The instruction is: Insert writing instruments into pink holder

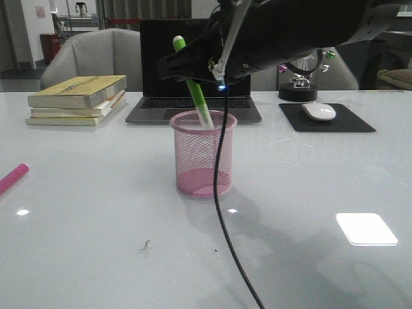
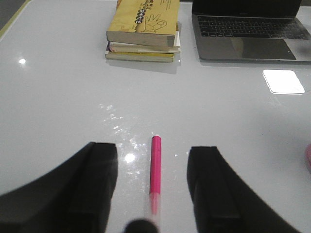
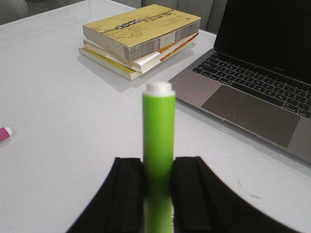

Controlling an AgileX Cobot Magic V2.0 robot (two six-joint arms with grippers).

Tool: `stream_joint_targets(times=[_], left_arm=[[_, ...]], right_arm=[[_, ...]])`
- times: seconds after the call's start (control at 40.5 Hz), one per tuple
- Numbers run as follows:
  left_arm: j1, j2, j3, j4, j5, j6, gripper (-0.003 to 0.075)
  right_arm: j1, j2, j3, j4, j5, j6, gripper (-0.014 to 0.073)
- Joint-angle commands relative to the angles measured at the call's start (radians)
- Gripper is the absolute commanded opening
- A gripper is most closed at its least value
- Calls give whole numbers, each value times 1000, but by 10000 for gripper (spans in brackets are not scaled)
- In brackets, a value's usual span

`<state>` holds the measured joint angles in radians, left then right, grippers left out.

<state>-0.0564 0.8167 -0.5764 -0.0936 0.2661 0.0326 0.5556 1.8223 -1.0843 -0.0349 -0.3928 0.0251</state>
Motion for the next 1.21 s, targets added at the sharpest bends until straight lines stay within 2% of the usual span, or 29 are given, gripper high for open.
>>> stream_joint_targets(times=[0.0,0.099,0.173,0.42,0.618,0.815,1.186], left_arm=[[-6,-3,-38,-10,-70,-10,405],[-6,-3,-38,-10,-70,-10,405],[-6,-3,-38,-10,-70,-10,405],[-6,-3,-38,-10,-70,-10,405],[-6,-3,-38,-10,-70,-10,405],[-6,-3,-38,-10,-73,-10,405],[-6,-3,-38,-10,-74,-10,406]], right_arm=[[0,-52,-25,22,-84,-1,213],[0,-59,-25,52,-85,-1,426],[0,-67,-25,59,-73,-1,500],[-5,-223,-25,55,95,-41,455],[-47,-393,-25,55,383,-98,455],[-166,-526,-25,55,650,-97,455],[-420,-776,28,17,914,-97,455]])
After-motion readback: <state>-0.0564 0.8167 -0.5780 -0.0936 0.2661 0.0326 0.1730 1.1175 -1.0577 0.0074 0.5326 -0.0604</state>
